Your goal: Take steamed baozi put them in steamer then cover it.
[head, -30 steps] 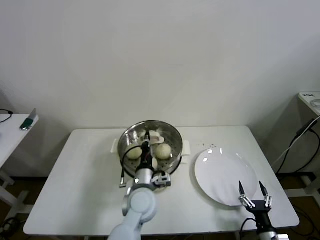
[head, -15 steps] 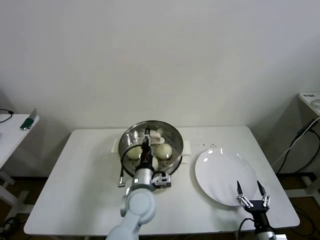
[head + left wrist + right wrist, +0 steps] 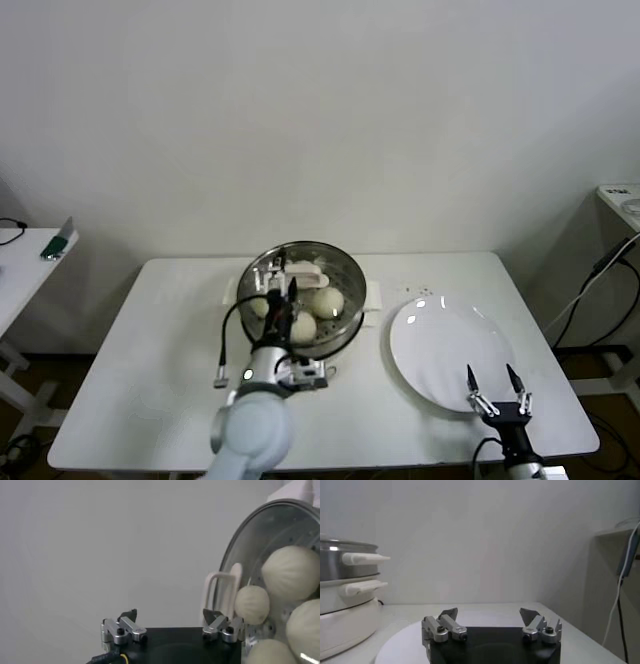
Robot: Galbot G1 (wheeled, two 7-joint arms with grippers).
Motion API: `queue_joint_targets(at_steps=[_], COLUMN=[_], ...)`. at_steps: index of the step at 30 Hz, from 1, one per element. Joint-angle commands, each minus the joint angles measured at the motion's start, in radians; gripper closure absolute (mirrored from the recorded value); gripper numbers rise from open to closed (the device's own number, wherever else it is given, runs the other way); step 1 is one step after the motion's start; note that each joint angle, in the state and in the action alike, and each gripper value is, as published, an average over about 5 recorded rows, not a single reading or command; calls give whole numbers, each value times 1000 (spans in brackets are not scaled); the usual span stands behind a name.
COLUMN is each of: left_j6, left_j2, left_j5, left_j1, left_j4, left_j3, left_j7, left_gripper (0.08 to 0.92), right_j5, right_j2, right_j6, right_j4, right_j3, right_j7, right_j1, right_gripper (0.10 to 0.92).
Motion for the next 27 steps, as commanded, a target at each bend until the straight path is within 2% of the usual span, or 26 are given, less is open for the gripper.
queue_joint_targets(at_steps=[1, 6, 10, 17, 27], left_j6=[-199, -328, -459, -645, -716], left_j2=[89, 78, 105, 130, 102], left_j5=[-850, -1308, -1537, -1658, -1634], left_j1=[181, 303, 403, 471, 458], left_j4=[-174, -164, -90, 87, 195], left_j3=[-324, -559, -652, -635, -592], left_j7=[-271, -282, -267, -263, -254], left_gripper=[178, 177, 177, 177, 177], right_j5=[-67, -77, -75, -75, -48], right_j2=[4, 24, 30, 34, 24], right_j6=[11, 25, 41, 53, 51], right_j4=[51, 46, 41, 24, 24], right_j3=[-4, -8, -17, -27, -25], right_j7=[78, 96, 96, 97, 95], right_j1=[-21, -7, -6, 1, -3], right_gripper=[203, 203, 203, 203, 203])
